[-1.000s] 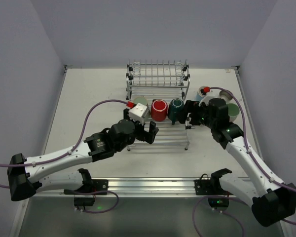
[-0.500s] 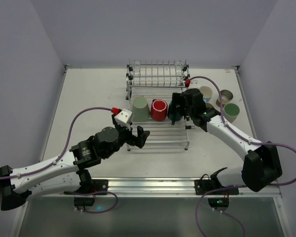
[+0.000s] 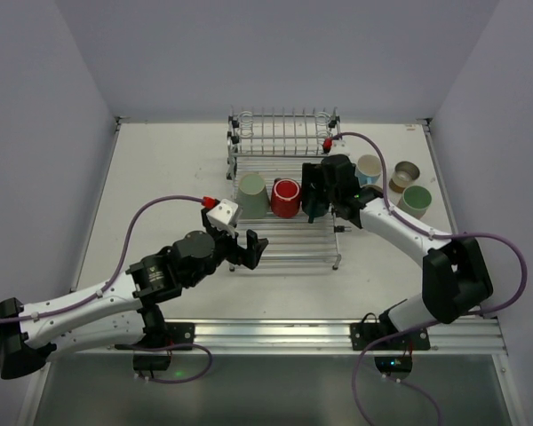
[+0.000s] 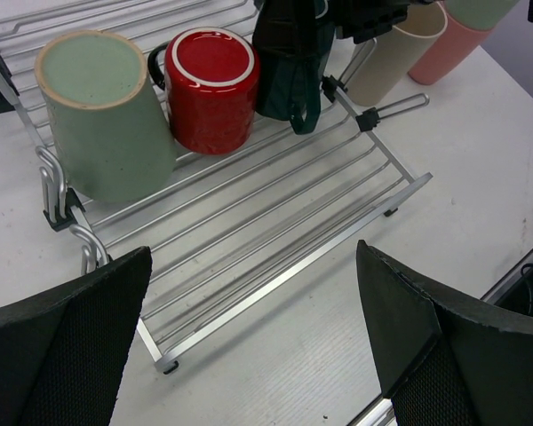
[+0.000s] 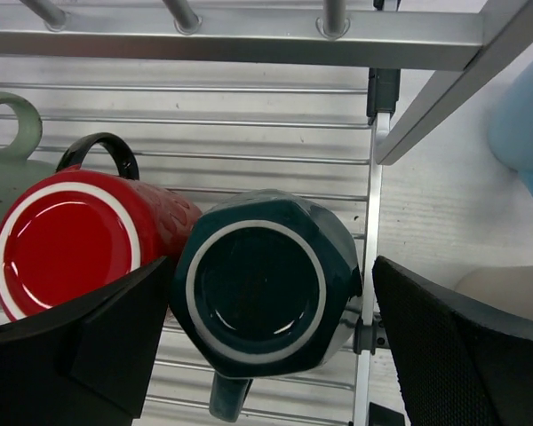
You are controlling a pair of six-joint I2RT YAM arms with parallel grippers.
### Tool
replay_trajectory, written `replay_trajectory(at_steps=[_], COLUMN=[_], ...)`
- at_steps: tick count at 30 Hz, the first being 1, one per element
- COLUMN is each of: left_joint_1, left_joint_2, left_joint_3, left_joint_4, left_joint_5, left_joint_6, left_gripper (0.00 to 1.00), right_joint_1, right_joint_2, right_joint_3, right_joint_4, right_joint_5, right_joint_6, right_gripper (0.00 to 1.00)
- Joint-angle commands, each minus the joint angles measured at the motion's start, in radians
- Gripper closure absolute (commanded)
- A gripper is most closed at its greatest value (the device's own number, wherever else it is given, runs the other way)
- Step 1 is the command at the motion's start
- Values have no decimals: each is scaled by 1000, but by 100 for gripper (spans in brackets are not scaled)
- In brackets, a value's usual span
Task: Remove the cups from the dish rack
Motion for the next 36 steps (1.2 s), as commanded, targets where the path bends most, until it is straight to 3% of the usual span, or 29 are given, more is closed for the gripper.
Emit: replay_trajectory(at_steps=[1,5,10,13,24,36], left_joint_1=[4,4,4,4,4,4], left_joint_2=[-2,3,16,26,56,105], left_joint_3=[10,16,33,39,67,41], left_joint_4=[22,20,23,34,108,371], left_joint_5=[-23,-26,-21,-7,101,249], left_joint_6=[-22,-23,-23,-23,-78,-325], left_gripper=[0,0,0,0,0,2], right_joint_1=[5,5,7,5,7,5], right_joint_2=[28,28,-28,-82,-390,-634], right_joint_3=[43,29,-6,-28,-161,-333], right_joint_4=[67,84,96,99,145,378], right_joint_5=[-4,12,28,21,-102,-392], right_joint_6=[-15,-19,-19,-10,126,461], right_gripper=[5,21,59,71,90,90])
